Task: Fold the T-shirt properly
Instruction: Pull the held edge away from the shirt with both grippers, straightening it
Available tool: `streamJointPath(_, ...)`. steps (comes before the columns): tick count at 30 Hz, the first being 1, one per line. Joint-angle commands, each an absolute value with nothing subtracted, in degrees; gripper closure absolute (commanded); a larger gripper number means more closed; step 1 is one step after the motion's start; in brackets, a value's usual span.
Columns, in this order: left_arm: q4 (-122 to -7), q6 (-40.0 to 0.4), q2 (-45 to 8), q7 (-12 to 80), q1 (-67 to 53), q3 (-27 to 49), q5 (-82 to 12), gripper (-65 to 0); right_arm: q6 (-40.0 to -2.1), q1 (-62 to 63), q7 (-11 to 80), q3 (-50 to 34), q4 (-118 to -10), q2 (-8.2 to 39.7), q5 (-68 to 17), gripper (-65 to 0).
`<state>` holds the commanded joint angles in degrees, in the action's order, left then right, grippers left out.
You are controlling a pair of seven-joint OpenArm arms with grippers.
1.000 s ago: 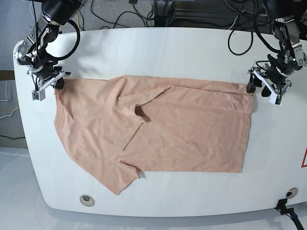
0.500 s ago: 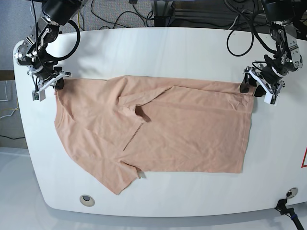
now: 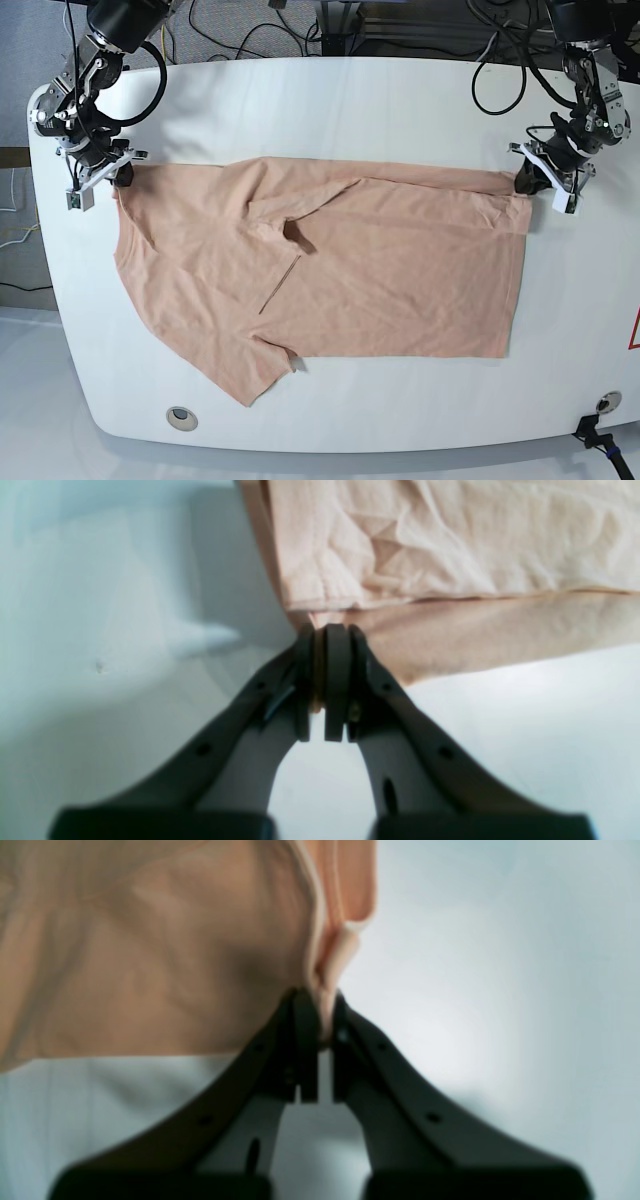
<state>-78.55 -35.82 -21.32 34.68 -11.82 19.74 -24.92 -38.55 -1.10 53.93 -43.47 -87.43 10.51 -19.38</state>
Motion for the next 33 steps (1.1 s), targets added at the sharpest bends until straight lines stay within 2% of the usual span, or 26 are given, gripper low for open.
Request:
streamJointPath(11,-91.2,-35.8,-21.5,34.7,-23.0,19.9,-24.9,0.0,-38.5,-6.6,54.2,-43.5,-87.9,10.6,-19.6,0.0)
streamJointPath(17,-95.0,-35.8,-21.6,34.7,-28.0,22.2,-24.9,0.0,-38.5,-12.5,54.3,-43.5,-92.3,10.6,-19.6,0.0)
streamJointPath(20,-95.6,-35.9,-21.6,34.7,-29.1,23.7,-24.8,0.0,-38.5,-15.2,54.3,-43.5,-94.1,10.6,-19.6,0.0)
streamJointPath(25,-96.2,-35.9,-24.6,34.8,-30.4,24.7,-24.9,0.0,-38.5,-18.6,54.4,-43.5,-94.5,10.6,-19.7,0.0)
streamJointPath(33,-98.0,-35.9,-25.5,34.8,-32.8,24.8,-24.9,0.0,-38.5,-21.3,59.1,-43.5,-96.9,9.3,-19.7,0.0)
